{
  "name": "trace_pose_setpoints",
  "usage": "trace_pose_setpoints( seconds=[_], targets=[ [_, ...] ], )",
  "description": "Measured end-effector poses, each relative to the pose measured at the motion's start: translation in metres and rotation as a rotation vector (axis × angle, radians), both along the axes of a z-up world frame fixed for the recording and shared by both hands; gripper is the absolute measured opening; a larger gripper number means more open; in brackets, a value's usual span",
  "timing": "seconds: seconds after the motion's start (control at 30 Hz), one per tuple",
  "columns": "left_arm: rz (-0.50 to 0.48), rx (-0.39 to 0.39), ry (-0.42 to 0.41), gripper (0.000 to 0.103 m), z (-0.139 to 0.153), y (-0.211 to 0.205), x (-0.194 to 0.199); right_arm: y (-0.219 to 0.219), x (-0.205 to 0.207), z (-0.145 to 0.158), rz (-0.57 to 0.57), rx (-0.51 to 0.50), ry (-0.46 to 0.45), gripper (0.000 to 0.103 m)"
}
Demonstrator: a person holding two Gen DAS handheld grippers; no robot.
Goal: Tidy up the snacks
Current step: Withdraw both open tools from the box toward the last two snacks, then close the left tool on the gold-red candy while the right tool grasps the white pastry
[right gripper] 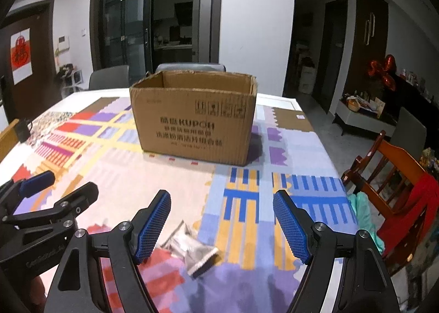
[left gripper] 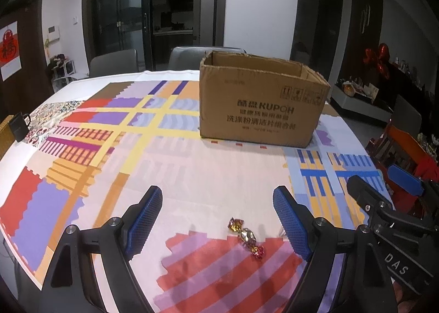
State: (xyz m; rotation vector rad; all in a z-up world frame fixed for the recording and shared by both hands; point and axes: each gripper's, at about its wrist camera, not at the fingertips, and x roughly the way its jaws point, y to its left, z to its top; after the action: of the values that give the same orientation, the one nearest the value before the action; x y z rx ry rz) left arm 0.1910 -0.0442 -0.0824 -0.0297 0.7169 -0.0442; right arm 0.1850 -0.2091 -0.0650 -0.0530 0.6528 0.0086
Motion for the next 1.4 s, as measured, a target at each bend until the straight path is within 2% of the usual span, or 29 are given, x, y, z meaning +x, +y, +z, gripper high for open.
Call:
trace_pose_setpoints(
  seconds=[0.6, 0.77, 1.23, 1.4],
  targets=[
    [-0.034, 0.018, 0.081, 0.081, -0.041, -0.012, 0.002, -0.009, -0.007, -0.048, 0.038, 0.000, 0.122, 0.078],
    [-0.042, 0.013, 0.136, 0.072, -0.055, -0.011, 0.008, -0.003, -0.005, -0.062, 0.090, -0.011, 0.164, 0.078],
    [-0.062, 0.043, 0.201, 0.072, -0.078, -0.014, 0.023, 0.003, 0.011, -0.087, 0.154, -0.026, 0.225, 0.078],
    [-0.064, 0.023, 0.223, 0.062, -0.084, -0.013, 0.028, 0.004, 0.019, -0.092, 0.181, -0.030, 0.235, 0.078]
  ],
)
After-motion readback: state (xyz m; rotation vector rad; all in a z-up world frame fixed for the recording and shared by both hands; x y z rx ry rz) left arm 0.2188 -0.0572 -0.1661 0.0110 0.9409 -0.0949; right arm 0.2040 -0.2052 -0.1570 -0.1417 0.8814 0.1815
